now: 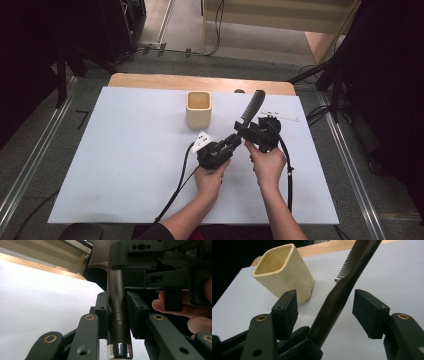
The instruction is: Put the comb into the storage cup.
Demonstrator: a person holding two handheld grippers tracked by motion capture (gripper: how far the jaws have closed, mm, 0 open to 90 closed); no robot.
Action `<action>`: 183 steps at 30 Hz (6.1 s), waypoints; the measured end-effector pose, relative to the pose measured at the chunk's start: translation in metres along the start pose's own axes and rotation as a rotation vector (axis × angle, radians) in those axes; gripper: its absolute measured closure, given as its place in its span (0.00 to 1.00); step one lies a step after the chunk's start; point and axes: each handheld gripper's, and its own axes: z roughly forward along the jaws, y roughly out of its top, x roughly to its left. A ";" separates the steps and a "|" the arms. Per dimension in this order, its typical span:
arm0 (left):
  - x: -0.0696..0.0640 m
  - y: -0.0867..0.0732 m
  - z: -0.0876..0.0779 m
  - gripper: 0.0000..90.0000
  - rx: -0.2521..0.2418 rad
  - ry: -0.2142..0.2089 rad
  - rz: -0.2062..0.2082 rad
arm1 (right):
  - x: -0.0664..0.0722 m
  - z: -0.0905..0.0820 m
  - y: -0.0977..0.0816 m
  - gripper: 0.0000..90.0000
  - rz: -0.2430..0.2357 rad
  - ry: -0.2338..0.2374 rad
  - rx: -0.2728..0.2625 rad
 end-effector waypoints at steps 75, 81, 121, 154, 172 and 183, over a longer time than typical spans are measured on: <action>0.010 0.000 -0.003 0.59 0.023 -0.021 -0.073 | -0.008 0.016 0.008 0.78 0.180 0.086 0.057; 0.009 0.008 -0.005 0.53 0.051 -0.024 -0.058 | -0.009 0.014 0.009 0.78 0.167 0.075 0.039; 0.031 0.057 -0.053 0.39 0.554 0.024 0.156 | 0.004 0.005 0.003 0.78 0.002 0.002 -0.119; 0.047 0.072 -0.089 0.39 0.729 -0.008 0.205 | 0.021 0.001 -0.005 0.78 -0.120 -0.018 -0.284; 0.053 0.076 -0.115 0.39 0.746 -0.017 0.261 | 0.026 0.001 0.002 0.78 -0.109 0.024 -0.276; 0.060 0.076 -0.131 0.39 0.774 0.007 0.275 | 0.031 0.005 0.010 0.78 -0.107 0.039 -0.269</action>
